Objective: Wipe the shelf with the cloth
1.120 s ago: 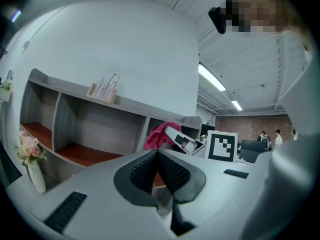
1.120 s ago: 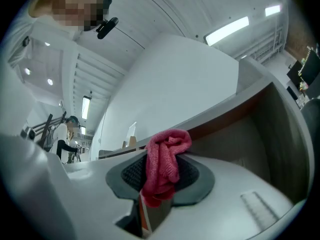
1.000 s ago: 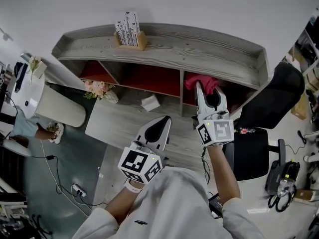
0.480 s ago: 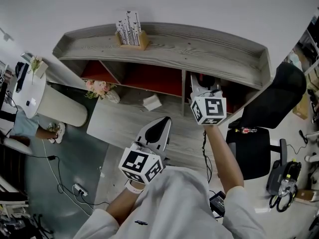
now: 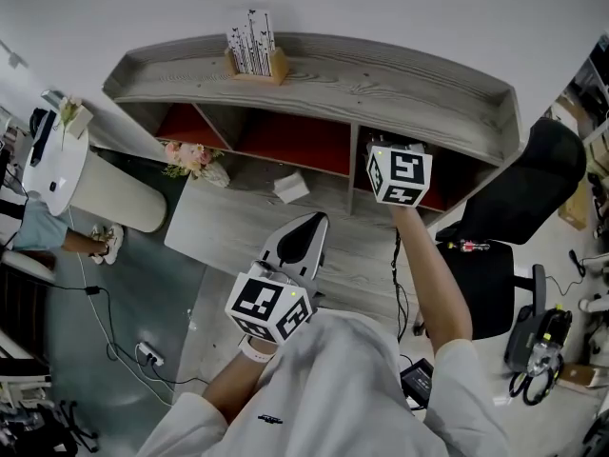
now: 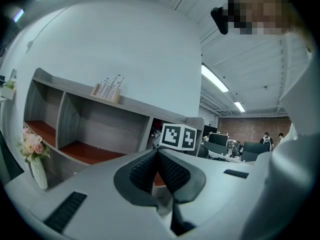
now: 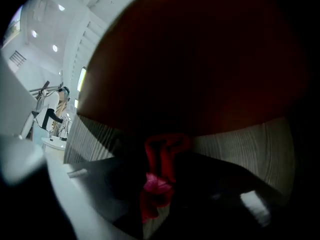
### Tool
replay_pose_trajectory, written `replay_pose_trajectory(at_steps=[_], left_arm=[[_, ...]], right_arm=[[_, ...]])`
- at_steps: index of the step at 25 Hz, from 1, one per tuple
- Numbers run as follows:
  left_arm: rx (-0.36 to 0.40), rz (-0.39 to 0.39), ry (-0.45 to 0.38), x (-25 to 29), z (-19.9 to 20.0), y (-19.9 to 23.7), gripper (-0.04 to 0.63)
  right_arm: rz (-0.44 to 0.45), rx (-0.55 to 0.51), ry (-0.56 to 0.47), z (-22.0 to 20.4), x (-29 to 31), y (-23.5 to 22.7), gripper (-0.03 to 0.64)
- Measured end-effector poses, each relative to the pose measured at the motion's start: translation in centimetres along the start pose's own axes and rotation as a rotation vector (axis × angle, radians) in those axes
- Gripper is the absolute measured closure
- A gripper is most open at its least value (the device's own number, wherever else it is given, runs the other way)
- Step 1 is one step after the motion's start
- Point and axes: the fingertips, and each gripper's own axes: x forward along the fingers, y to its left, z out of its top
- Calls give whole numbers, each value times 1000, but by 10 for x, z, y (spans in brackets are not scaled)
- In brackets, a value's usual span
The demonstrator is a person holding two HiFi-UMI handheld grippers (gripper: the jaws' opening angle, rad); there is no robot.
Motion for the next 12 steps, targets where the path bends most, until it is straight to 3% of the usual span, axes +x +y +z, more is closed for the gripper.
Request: replay_pose_trajectory(at_steps=[5, 12], left_arm=[[-14, 4, -1, -2, -2, 0, 589], [-30, -25, 19, 3, -11, -7, 589]], right_arm=[[-21, -48, 7, -2, 0, -12, 509], [-119, -95, 3, 1, -19, -45, 508]])
